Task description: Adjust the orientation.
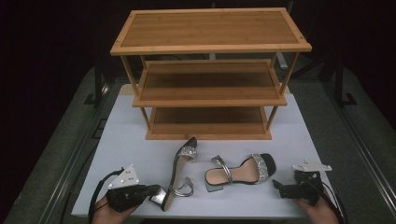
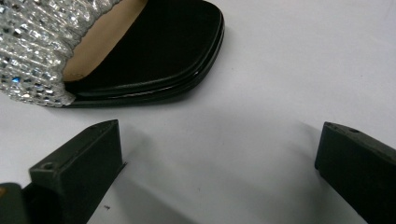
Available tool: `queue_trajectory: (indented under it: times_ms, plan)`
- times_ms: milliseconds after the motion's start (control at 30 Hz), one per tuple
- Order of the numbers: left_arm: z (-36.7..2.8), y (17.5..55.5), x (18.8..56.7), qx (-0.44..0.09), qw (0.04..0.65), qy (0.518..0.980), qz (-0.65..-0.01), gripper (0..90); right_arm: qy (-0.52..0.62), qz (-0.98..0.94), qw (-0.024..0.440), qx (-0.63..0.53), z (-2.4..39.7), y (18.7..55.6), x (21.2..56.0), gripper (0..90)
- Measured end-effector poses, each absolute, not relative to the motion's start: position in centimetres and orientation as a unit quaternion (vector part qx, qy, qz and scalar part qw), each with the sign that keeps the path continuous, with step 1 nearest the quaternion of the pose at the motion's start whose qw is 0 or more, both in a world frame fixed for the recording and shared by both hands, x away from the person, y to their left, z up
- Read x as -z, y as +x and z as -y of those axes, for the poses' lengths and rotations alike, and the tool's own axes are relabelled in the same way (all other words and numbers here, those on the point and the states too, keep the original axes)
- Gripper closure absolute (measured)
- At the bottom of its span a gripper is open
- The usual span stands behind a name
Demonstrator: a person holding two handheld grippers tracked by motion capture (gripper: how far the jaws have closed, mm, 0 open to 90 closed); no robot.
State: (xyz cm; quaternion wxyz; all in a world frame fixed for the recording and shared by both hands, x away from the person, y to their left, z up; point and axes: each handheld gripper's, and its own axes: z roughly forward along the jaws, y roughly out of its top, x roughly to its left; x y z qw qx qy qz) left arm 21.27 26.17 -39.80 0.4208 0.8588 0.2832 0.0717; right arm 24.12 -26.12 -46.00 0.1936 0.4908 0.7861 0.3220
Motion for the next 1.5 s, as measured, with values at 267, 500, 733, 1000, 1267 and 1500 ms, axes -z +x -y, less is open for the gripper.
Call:
queue_trajectory:
  times_ms: [267,500,733,1000,1267,1500]
  plan:
    - [-26.4,21.3,39.7,-0.078,0.417,0.859,-0.287,90.0,0.491,-0.786,0.194,-0.322,26.1,24.1,46.0,0.2]
    - [-27.2,21.6,39.8,-0.090,0.413,0.855,-0.301,90.0,0.491,-0.786,0.194,-0.322,26.1,24.1,46.0,0.2]
    - [-28.2,22.1,40.1,-0.099,0.409,0.850,-0.317,90.0,0.491,-0.786,0.194,-0.322,26.1,24.1,46.0,0.2]
    - [-29.0,22.7,40.7,-0.113,0.395,0.848,-0.335,90.0,0.491,-0.786,0.194,-0.322,26.1,24.1,46.0,0.2]
    - [-28.8,23.1,41.4,-0.091,0.396,0.850,-0.335,90.0,0.491,-0.786,0.194,-0.322,26.1,24.1,46.0,0.2]
    - [-29.4,22.4,41.1,-0.091,0.397,0.848,-0.338,90.0,0.490,-0.786,0.195,-0.322,26.1,24.1,46.0,0.2]
